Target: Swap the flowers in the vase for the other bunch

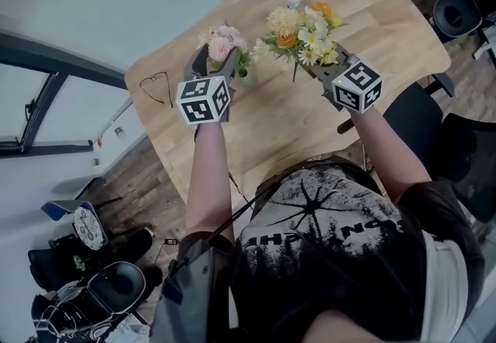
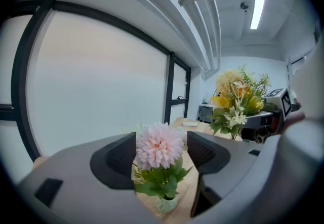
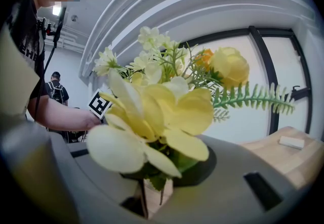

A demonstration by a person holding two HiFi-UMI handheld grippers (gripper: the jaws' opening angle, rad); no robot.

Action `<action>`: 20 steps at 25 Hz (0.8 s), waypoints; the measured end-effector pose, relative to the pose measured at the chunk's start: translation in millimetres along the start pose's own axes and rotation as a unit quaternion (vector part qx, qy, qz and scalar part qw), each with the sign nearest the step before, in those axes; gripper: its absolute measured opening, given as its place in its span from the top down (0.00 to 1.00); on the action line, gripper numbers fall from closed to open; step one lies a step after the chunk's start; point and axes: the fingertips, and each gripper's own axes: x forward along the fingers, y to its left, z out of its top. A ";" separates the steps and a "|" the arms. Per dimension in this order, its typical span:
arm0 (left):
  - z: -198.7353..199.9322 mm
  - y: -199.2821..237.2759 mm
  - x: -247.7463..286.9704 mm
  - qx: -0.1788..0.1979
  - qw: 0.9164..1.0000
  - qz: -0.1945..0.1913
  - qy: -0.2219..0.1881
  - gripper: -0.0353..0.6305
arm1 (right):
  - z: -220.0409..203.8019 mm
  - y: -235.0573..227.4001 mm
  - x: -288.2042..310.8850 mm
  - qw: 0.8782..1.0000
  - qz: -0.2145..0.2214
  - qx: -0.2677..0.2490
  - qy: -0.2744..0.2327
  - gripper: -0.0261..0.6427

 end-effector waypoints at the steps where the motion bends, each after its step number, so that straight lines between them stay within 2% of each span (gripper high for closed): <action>1: -1.8 -0.5 1.4 -0.002 1.000 -0.003 0.003 0.49 | -0.9 -0.7 0.1 1.000 -0.001 0.000 0.001 0.83; 8: -8.0 5.5 0.1 -0.011 1.000 0.004 0.005 0.50 | -5.2 -2.4 0.8 1.000 -0.001 0.002 0.006 0.83; 12: -10.1 6.3 -3.7 -0.024 1.000 0.002 0.000 0.65 | -6.5 -3.6 1.2 1.000 -0.001 0.006 0.006 0.83; 20: -8.1 4.7 -9.6 -0.035 0.999 0.000 -0.014 0.76 | -9.6 -3.7 1.8 1.000 0.005 0.008 0.008 0.83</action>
